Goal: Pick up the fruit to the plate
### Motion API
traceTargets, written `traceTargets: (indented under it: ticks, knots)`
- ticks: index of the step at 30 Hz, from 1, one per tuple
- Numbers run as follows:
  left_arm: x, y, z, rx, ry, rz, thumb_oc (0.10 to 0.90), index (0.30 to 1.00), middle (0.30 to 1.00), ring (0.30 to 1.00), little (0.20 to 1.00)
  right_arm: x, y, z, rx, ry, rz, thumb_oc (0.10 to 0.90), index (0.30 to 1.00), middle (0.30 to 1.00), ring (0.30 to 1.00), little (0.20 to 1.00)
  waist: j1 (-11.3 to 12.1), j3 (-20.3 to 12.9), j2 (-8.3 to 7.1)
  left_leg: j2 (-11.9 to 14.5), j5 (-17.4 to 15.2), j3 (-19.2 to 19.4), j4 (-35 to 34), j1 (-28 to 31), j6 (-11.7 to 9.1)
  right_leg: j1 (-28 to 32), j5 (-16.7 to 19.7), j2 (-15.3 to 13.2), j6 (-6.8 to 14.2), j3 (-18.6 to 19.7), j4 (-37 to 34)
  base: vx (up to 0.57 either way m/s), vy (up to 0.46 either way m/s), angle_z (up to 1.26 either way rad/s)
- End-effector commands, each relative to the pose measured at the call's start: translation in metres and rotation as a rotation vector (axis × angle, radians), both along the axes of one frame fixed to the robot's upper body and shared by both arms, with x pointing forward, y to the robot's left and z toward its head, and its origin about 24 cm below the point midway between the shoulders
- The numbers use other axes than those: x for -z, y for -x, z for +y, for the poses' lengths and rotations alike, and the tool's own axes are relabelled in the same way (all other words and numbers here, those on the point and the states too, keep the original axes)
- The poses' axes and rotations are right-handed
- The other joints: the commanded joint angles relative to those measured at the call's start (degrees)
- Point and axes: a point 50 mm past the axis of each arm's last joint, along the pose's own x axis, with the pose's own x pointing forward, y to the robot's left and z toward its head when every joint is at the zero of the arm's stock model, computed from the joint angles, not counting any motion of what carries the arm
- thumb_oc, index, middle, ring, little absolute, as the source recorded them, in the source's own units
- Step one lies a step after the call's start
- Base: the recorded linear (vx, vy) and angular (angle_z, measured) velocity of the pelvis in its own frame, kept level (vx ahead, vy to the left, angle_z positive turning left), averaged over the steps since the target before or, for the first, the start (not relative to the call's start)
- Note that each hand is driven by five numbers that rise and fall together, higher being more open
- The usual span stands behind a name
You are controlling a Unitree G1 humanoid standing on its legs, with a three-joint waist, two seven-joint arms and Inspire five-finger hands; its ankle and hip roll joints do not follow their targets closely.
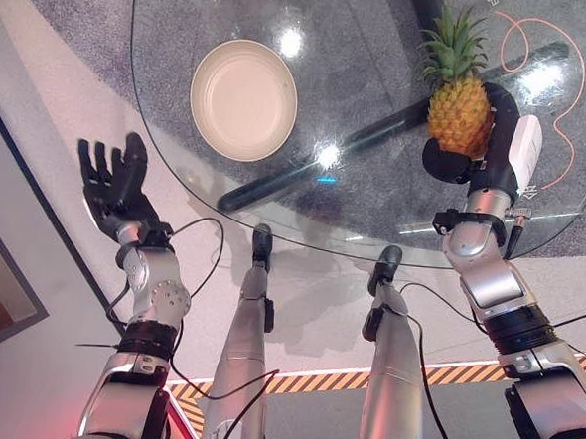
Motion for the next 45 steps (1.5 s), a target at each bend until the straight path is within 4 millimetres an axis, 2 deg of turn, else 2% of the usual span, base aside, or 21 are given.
traceTargets:
  ticks: [1, 7, 9, 12, 16, 24, 26, 36, 45]
  knots:
    - [-0.054, 0.019, 0.020, -0.199, -0.146, -0.220, 0.800, 0.900, 0.900, 0.900, 0.900, -0.070, 0.025, 0.002, 0.024, 0.044, -0.443, 0.100, 0.300, 0.300, 0.300, 0.200, -1.0, -1.2, -0.92, -2.2, -4.9, -0.4, 3.9, -0.5, 2.0, 1.1, 0.7, 2.2, -1.7, -3.3, -2.9, -0.05, -0.038, 0.00]
    - [-0.087, 0.026, 0.009, -0.205, -0.262, -0.343, 0.800, 0.900, 0.900, 0.900, 0.900, -0.079, 0.031, 0.005, 0.006, 0.081, -0.512, 0.100, 0.300, 0.300, 0.300, 0.200, -1.2, -1.2, -1.28, -2.0, -4.2, -0.2, 3.0, -0.5, 1.8, 1.4, 1.4, 2.2, -1.6, -3.2, -3.9, -0.03, -0.009, 0.00]
    - [-0.092, 0.027, 0.005, -0.180, -0.277, -0.362, 0.800, 0.900, 0.900, 0.900, 0.900, -0.079, 0.032, 0.005, 0.003, 0.084, -0.514, 0.100, 0.300, 0.300, 0.300, 0.200, -1.1, -1.2, -1.31, -1.9, -4.7, -0.1, 2.9, 0.1, 1.7, 2.0, 1.0, 2.3, -1.5, -3.2, -3.9, 0.00, 0.000, 0.00]
    - [-0.108, 0.028, -0.010, -0.087, -0.351, -0.437, 0.800, 0.900, 0.900, 0.900, 0.900, -0.084, 0.034, 0.010, -0.024, 0.092, -0.545, 0.100, 0.300, 0.300, 0.300, 0.200, -1.1, -1.2, -1.43, -2.0, -4.1, 0.0, 2.0, 0.2, 1.6, 2.2, 1.6, 2.2, -1.3, -3.5, -4.7, -0.05, -0.019, 0.00]
    - [-0.118, 0.022, -0.031, 0.086, -0.460, -0.475, 0.800, 0.900, 0.900, 0.900, 0.900, -0.091, 0.037, 0.016, -0.058, 0.117, -0.577, 0.100, 0.300, 0.300, 0.300, 0.200, -1.3, -1.2, -1.51, -1.8, -3.8, 0.2, 1.4, 0.6, 1.5, 2.7, 2.0, 2.1, -1.1, -3.6, -5.2, -0.04, -0.012, 0.00]
    - [-0.123, 0.013, -0.056, 0.302, -0.481, -0.502, 0.800, 0.900, 0.900, 0.900, 0.900, -0.103, 0.042, 0.029, -0.138, 0.190, -0.620, 0.100, 0.300, 0.300, 0.300, 0.200, -1.8, -1.2, -1.26, -1.7, -3.8, 0.7, 0.4, 1.9, 1.4, 3.7, 2.0, 2.1, -0.4, -3.5, -5.8, -0.02, 0.008, 0.00]
    - [-0.123, 0.010, -0.070, 0.384, -0.497, -0.502, 0.800, 0.900, 0.900, 0.900, 0.900, -0.107, 0.044, 0.035, -0.162, 0.223, -0.628, 0.100, 0.300, 0.300, 0.300, 0.200, -2.0, -1.2, -1.25, -1.7, -3.6, 1.0, -0.1, 2.1, 1.4, 3.9, 2.2, 2.0, -0.3, -3.6, -6.2, -0.02, 0.003, 0.00]
    - [-0.128, 0.001, -0.094, 0.557, -0.531, -0.477, 0.800, 0.900, 0.900, 0.900, 0.900, -0.116, 0.045, 0.049, -0.250, 0.314, -0.628, 0.100, 0.300, 0.300, 0.300, 0.200, -2.5, -1.2, -1.09, -1.6, -3.2, 1.5, -0.8, 2.8, 1.3, 4.5, 2.8, 1.8, 0.2, -3.7, -6.9, 0.00, 0.000, 0.00]
    - [-0.140, 0.002, -0.108, 0.657, -0.549, -0.548, 0.800, 0.900, 0.900, 0.900, 0.900, -0.126, 0.052, 0.062, -0.316, 0.374, -0.670, 0.100, 0.300, 0.300, 0.300, 0.200, -3.0, -1.2, -0.78, -1.7, -2.5, 1.8, -1.5, 2.5, 1.2, 4.3, 3.6, 1.4, 0.4, -3.6, -7.8, 0.00, 0.000, 0.00]
